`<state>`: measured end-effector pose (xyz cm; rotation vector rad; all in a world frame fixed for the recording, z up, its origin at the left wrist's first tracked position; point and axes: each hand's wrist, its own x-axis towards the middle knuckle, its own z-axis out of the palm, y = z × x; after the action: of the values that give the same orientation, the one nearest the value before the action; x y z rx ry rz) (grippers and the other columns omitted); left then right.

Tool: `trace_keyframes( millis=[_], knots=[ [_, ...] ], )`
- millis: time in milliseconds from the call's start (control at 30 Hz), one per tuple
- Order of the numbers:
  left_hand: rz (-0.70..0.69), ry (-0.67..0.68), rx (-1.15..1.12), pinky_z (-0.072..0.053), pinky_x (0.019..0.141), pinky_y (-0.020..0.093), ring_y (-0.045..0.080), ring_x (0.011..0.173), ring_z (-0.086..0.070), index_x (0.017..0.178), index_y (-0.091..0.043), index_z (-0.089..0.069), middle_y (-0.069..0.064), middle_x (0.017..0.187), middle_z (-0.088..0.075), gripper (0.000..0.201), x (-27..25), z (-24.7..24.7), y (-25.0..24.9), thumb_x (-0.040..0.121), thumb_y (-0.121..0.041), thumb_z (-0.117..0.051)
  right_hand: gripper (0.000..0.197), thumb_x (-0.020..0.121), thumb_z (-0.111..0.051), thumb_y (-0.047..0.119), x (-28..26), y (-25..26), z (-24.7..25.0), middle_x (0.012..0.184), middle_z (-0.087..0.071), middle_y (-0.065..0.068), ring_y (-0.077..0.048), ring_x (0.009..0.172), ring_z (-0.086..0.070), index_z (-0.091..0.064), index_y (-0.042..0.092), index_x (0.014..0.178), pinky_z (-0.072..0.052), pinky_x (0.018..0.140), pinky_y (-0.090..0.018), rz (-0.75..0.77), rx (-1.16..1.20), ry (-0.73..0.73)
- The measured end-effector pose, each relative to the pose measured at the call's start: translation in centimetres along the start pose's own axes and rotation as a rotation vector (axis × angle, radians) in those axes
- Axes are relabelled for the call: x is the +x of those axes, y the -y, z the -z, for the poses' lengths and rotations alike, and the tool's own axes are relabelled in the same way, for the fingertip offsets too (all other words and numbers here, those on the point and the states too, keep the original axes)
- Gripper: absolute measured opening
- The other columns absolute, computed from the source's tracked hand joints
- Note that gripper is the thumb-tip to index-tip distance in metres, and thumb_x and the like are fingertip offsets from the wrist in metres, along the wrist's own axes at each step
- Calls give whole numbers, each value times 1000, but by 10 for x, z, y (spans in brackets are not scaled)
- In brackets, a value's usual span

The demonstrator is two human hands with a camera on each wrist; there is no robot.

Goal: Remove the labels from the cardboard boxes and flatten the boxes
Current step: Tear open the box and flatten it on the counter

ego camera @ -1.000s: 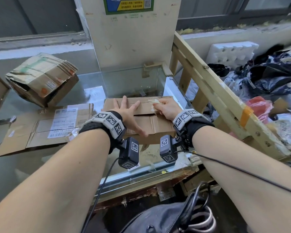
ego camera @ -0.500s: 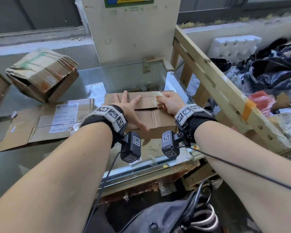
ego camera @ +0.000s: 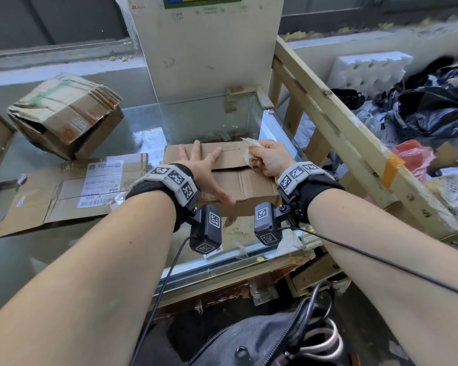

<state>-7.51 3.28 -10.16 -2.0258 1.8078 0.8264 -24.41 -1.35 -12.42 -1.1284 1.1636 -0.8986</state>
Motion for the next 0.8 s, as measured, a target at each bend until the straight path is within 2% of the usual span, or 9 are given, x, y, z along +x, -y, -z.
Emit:
trace_keyframes(
  millis=[167, 333, 500, 633, 800],
  knots=[
    [-6, -9, -1, -7, 112, 69, 37, 141, 29, 147, -49, 16, 1, 155, 35, 139, 1, -1, 1, 48, -74, -78, 28, 96, -44, -4, -8, 8, 2, 64, -38, -9, 0, 26, -36, -46, 4, 69, -27, 30, -9, -36, 20, -15],
    [-5, -7, -21, -6, 111, 70, 33, 141, 32, 144, -53, 16, -4, 154, 37, 142, 3, -3, 5, 41, -78, -77, 30, 97, -45, 2, -4, 5, 5, 64, -37, -8, 0, 27, -33, -44, 9, 68, -20, 27, -10, -48, 5, -23],
    [-12, -46, -47, 1, 110, 71, 28, 142, 32, 145, -54, 12, -7, 153, 36, 137, 1, -7, 6, 44, -76, -78, 29, 97, -48, 7, 1, 1, 9, 62, -39, -4, 1, 29, -32, -47, 13, 69, -16, 28, -11, -64, -8, -32],
    [-10, -51, -44, 4, 109, 72, 28, 142, 32, 145, -54, 12, -7, 154, 36, 135, -1, -7, 6, 46, -76, -77, 31, 97, -47, 7, 0, 1, 10, 53, -41, -1, 1, 28, -29, -46, 12, 67, -16, 28, -11, -58, 21, -33],
    [-6, -68, -40, 10, 107, 72, 28, 143, 29, 146, -54, 10, -7, 155, 34, 134, -2, -8, 5, 47, -75, -78, 32, 98, -46, 7, 1, -2, 11, 58, -34, -4, -1, 29, -27, -47, 13, 66, -16, 29, -13, -57, 43, -45]
  ],
)
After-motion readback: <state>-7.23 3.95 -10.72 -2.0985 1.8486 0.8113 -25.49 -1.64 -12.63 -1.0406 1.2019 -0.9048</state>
